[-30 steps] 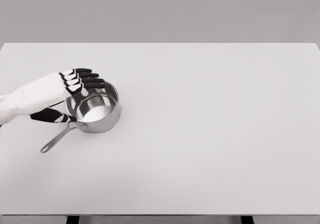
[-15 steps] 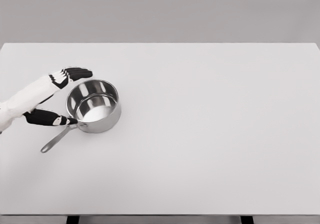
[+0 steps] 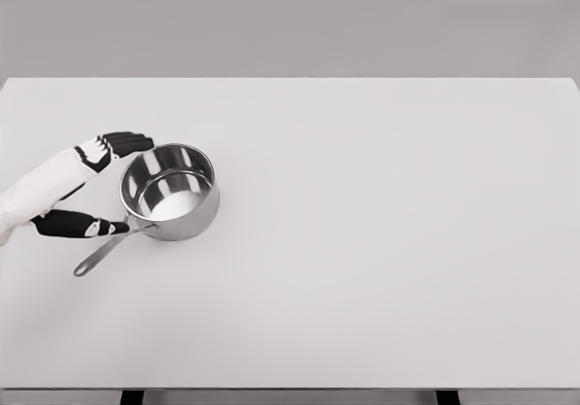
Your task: Rotate pot handle
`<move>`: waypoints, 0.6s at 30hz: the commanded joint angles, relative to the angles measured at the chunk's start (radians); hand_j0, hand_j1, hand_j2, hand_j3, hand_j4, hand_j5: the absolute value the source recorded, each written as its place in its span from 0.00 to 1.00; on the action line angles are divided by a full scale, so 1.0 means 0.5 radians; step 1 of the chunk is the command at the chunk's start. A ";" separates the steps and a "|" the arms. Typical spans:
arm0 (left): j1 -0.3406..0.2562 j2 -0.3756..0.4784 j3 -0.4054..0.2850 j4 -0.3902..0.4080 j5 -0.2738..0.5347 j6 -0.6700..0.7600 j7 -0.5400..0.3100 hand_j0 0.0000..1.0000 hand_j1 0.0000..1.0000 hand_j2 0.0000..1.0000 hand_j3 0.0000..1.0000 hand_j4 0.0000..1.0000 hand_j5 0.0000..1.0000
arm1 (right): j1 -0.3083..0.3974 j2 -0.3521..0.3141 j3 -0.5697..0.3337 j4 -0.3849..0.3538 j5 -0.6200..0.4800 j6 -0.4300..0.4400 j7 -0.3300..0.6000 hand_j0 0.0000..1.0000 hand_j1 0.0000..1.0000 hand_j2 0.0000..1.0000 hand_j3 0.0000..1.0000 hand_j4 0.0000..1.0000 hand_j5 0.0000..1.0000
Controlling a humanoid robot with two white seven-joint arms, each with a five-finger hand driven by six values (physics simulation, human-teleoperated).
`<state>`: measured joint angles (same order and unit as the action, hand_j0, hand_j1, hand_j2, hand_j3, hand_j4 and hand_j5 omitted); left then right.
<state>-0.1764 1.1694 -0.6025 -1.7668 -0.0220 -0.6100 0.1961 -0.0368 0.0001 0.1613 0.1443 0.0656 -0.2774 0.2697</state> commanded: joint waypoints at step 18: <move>0.058 -0.047 0.079 0.002 -0.278 -0.002 -0.006 1.00 1.00 1.00 1.00 1.00 1.00 | 0.000 0.000 0.000 0.000 0.001 -0.001 0.001 1.00 1.00 1.00 1.00 1.00 1.00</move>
<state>-0.1473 1.1446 -0.5721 -1.7656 -0.1490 -0.6099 0.1936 -0.0368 0.0001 0.1613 0.1443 0.0656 -0.2774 0.2697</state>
